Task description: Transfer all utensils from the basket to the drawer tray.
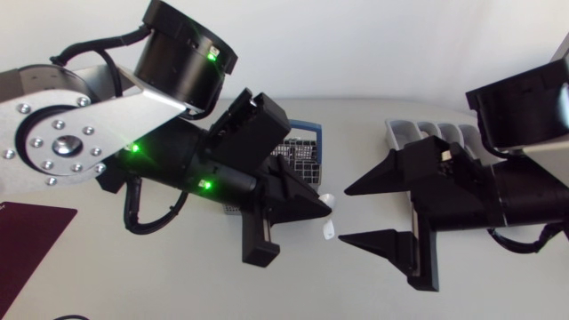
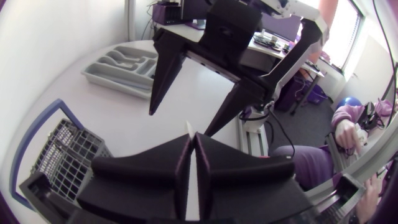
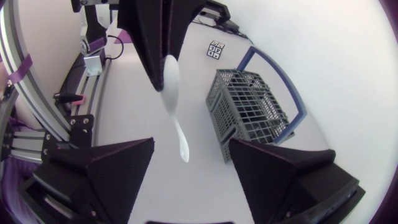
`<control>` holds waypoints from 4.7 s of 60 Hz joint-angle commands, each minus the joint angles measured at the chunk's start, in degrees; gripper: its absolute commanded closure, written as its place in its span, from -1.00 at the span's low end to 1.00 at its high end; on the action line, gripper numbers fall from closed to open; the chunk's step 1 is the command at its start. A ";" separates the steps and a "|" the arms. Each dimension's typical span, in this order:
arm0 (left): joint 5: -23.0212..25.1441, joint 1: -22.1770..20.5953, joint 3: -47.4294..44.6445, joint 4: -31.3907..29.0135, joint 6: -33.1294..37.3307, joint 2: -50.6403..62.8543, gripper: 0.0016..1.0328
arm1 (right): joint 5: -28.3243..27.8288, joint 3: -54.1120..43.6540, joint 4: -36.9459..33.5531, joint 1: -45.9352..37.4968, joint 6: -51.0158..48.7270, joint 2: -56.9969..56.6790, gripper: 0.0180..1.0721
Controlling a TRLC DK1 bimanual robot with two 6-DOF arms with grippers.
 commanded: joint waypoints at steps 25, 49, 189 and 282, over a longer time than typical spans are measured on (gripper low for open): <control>3.34 0.52 1.45 -0.39 3.12 1.12 0.93 | -1.35 -2.54 5.66 5.63 4.16 2.65 0.32; 3.42 1.49 0.84 -0.48 3.38 0.41 0.93 | -1.17 -2.10 5.13 5.28 4.77 2.74 0.82; -29.36 19.94 1.27 -0.56 -4.53 3.84 -0.73 | 31.52 -8.78 48.28 -58.26 -35.66 37.54 -0.54; -29.36 31.11 -20.52 9.19 -4.09 -5.74 -0.84 | 7.88 -5.62 12.42 -16.78 13.91 11.35 -0.93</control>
